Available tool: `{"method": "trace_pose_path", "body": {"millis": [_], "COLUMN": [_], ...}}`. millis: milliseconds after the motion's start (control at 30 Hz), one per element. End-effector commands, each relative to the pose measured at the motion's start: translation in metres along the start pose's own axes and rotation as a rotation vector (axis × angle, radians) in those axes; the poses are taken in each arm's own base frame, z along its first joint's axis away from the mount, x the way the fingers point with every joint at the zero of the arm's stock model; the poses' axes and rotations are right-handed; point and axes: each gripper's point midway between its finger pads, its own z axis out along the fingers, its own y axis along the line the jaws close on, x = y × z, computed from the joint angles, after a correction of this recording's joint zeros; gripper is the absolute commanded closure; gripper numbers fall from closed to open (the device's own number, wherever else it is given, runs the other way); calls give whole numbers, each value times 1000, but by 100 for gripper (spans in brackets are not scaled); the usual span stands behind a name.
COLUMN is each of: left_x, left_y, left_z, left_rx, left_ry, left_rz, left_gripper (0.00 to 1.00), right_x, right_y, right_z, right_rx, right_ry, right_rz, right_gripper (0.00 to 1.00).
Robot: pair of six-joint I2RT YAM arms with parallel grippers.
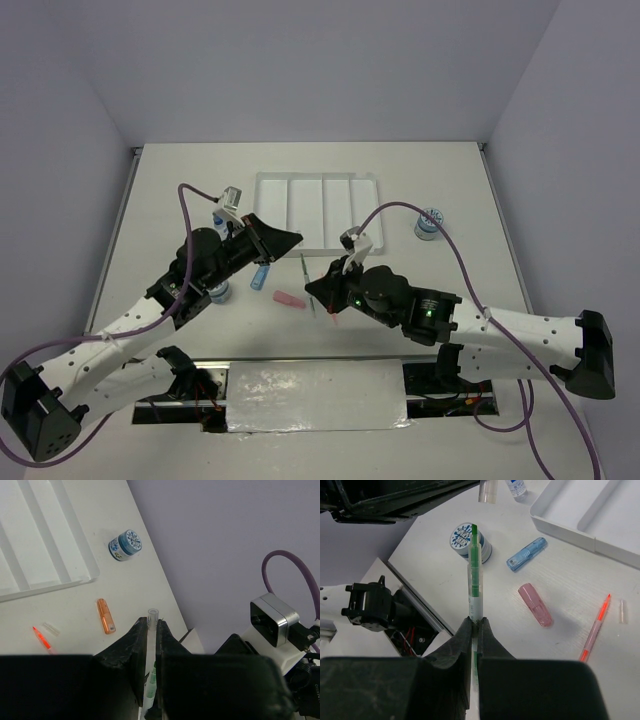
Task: Sort the stationery into containers
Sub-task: Close the pen cap on the pen.
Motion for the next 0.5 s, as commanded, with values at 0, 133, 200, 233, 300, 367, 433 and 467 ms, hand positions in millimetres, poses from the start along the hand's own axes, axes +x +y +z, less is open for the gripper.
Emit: {"method": "trace_pose_path", "body": {"millis": [0, 133, 200, 233, 300, 367, 433, 467], "left_x": [-4, -3, -3, -3, -2, -2, -1, 0], "left_y": [-17, -18, -19, -19, -18, -18, -17, -17], "left_z": [1, 0, 0, 0, 0, 0, 0, 0], "left_rx": [80, 93, 98, 101, 96, 97, 97, 97], "left_ry": [-19, -16, -16, -16, -15, -16, -13, -11], "left_rz": [-13, -19, -20, -20, -19, -16, -17, -19], "left_gripper": [100, 100, 100, 100, 100, 100, 100, 100], "right_x": [-30, -30, -30, -31, -31, -31, -31, -31], "right_y": [19, 17, 15, 15, 14, 12, 12, 11], "right_z": [-1, 0, -1, -1, -2, -2, -2, -1], "right_rx": [-36, -29, -18, -15, -12, -6, -1, 3], "right_ry": [-79, -80, -80, -81, -85, -85, -83, -82], "right_rz": [13, 15, 15, 14, 18, 16, 14, 12], "right_gripper": [100, 100, 100, 100, 100, 100, 100, 100]}}
